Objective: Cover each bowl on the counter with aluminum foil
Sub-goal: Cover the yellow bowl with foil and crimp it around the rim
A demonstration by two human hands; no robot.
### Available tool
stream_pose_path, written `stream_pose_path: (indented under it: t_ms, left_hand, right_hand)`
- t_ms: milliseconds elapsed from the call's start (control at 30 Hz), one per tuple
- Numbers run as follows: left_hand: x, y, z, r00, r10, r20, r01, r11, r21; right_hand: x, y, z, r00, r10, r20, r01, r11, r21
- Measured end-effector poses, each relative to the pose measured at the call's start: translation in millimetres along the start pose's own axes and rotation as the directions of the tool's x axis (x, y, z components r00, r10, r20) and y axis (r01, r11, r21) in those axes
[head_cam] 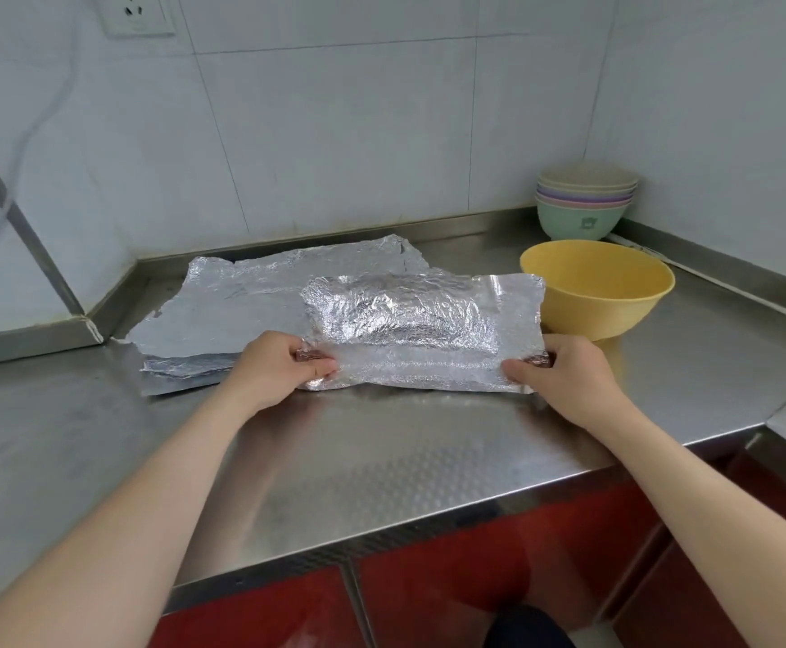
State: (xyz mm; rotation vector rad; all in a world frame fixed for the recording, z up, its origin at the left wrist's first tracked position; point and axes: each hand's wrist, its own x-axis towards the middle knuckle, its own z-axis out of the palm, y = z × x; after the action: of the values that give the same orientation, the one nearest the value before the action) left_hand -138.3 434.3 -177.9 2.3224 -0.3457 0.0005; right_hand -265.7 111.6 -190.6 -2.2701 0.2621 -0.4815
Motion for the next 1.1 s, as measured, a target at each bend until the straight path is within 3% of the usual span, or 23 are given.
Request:
stream_pose_path:
  t_ms: [333, 633, 833, 1100]
  left_hand:
    - [1.4, 6.3, 9.6, 0.987, -0.079, -0.141, 0.086, 0.995, 0.048]
    - [-4.0, 10.6, 16.3, 0.973, -0.017, -0.232, 0.039, 0.995, 0.093]
    - [-7.4, 13.3, 21.7, 0.977, 0.0, -0.211, -0.007, 0.999, -0.032]
    - [-14.4, 13.5, 25.7, 0.967, 0.055, -0.248, -0.069, 0.996, -0.049]
  right_hand:
    - [5.2, 0.0, 5.5, 0.99, 0.061, -0.128, -0.082, 0.983, -0.162]
    - [6.4, -2.2, 7.3, 0.986, 0.117, -0.115, -0.14, 0.967, -0.211]
    - [3.8, -5.9, 6.6, 0.986, 0.118, -0.115, -0.139, 0.971, -0.194]
    - [3.3, -8.7, 6.4, 0.99, 0.094, -0.101, -0.11, 0.98, -0.164]
